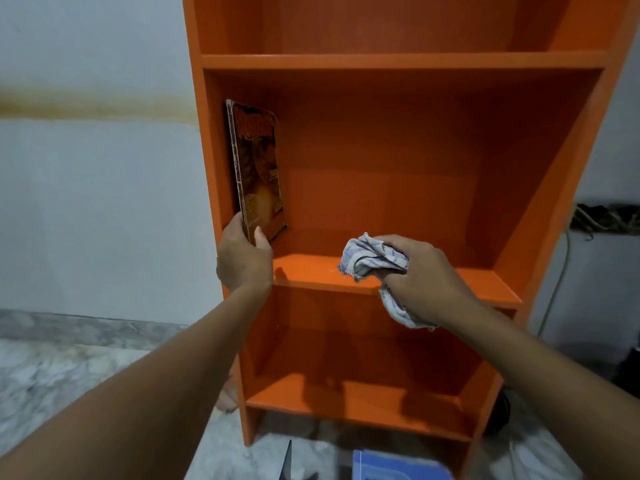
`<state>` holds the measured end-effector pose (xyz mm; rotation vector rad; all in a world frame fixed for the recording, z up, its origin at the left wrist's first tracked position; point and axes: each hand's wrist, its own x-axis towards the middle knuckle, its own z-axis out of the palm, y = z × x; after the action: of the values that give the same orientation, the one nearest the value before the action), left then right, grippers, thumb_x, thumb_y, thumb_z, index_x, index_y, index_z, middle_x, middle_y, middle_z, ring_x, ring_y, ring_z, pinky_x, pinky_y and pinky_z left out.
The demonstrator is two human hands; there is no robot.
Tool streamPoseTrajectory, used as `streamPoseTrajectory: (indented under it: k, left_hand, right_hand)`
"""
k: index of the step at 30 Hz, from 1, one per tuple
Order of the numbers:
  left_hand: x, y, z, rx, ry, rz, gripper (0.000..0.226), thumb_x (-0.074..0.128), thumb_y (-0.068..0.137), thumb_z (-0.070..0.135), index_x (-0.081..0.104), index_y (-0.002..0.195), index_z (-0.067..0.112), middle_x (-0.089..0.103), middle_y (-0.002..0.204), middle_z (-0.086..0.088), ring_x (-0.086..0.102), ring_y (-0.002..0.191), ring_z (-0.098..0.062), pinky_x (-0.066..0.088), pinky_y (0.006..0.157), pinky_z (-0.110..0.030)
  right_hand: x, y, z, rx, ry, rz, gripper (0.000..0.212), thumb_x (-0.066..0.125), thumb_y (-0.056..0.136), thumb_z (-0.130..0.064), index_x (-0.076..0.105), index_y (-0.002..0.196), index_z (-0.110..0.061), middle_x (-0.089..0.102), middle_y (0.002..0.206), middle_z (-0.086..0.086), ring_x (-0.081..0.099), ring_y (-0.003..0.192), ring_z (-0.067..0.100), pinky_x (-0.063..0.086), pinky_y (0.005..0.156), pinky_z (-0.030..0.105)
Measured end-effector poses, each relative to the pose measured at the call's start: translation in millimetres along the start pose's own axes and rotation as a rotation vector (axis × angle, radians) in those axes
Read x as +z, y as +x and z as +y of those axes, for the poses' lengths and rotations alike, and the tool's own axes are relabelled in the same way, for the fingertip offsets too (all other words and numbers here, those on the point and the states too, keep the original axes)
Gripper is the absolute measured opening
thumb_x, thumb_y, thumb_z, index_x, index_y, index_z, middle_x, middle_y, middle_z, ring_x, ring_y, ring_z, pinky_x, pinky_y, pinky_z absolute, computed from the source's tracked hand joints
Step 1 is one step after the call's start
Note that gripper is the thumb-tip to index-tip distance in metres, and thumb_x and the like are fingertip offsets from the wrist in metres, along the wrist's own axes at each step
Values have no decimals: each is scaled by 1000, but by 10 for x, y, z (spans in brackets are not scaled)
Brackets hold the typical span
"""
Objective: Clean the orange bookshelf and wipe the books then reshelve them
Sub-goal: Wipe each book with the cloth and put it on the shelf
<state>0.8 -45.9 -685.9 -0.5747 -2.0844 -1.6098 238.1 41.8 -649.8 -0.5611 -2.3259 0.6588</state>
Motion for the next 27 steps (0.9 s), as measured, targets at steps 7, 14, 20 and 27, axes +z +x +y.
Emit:
streamPoseTrajectory:
  k: [7,14,20,27]
  left_hand:
    - [-374,-1039,-305,458,35,-261,29,56,96,36,62,121,21,66,116,3,63,102,-15,55,79,-33]
    - [-213,-2597,-1002,-43,209,-1114,45,61,94,34,56,134,14,65,120,-5,61,109,-25,46,87,-27]
    - [-322,-3589,-1676,-426,324,-1372,29,59,88,35,59,93,7,63,93,-15,59,79,-26,51,70,-37]
    - [-361,-3686,-1799,-473,211,-1313,14,60,94,16,69,100,8,72,95,-17,69,79,-29,58,75,-42]
  right_hand:
    - [387,-1018,561,106,46,-17,50,62,85,1,66,119,-36,70,98,-20,64,86,-7,48,70,11]
    - [1049,-2309,1347,350,77,-177,42,65,92,-11,60,132,-26,71,115,-4,66,98,17,53,83,33]
    - [1346,-2972,1632,499,210,92,39,58,92,3,65,119,-23,65,100,-15,58,81,-13,37,69,-2]
    - [1392,-3137,1909,611,102,365,38,55,91,-2,65,124,-19,65,107,-1,61,95,14,41,72,10]
